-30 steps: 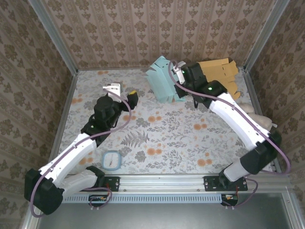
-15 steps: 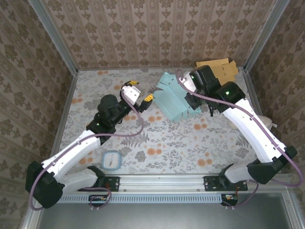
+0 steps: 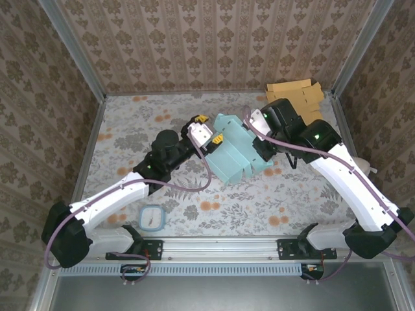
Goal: Fold the paper box
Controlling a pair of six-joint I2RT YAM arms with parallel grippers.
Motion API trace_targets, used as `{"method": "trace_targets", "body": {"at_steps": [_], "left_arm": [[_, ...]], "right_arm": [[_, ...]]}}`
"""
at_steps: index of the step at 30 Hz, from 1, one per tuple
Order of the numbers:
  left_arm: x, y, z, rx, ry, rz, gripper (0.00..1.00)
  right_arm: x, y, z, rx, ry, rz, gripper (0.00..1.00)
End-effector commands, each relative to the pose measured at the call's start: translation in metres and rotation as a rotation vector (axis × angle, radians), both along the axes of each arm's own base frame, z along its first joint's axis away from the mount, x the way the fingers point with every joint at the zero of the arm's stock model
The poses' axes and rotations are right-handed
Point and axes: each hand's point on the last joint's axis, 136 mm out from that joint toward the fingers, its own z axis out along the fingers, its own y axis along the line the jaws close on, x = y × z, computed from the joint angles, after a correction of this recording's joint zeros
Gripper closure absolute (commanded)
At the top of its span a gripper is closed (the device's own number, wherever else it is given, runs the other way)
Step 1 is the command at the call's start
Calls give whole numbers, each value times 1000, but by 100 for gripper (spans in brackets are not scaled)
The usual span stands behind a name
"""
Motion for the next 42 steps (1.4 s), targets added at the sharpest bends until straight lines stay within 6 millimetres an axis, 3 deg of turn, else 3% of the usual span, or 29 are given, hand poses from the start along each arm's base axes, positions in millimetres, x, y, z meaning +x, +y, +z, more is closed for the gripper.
{"method": "trace_targets", "body": {"at_steps": [1, 4, 9, 13, 24, 29, 31, 36, 42], "left_arm": [[2, 3, 29, -12, -96, 49, 36], [0, 4, 29, -10, -103, 48, 41], [-2, 3, 18, 5, -80, 50, 64], [-6, 6, 7, -19, -37, 56, 76], [-35, 14, -11, -207, 215, 22, 91], [-31, 19, -32, -259, 387, 115, 91], [-27, 29, -43, -277, 435, 183, 81], [-21, 75, -55, -322, 443, 370, 59], [-24, 116, -76, -377, 570, 472, 56]], "right_arm": [[-8, 3, -3, 6, 18, 26, 100], [-7, 5, -6, -1, 20, 28, 100], [-3, 7, -3, -3, -19, 27, 100], [8, 7, 1, -10, -106, 18, 100], [45, 26, 10, -114, -437, 194, 100], [47, 44, -5, -238, -387, 387, 100], [48, 45, -19, -335, -352, 474, 100], [55, 50, -45, -491, -297, 636, 100], [74, 64, -74, -529, -166, 672, 100]]}}
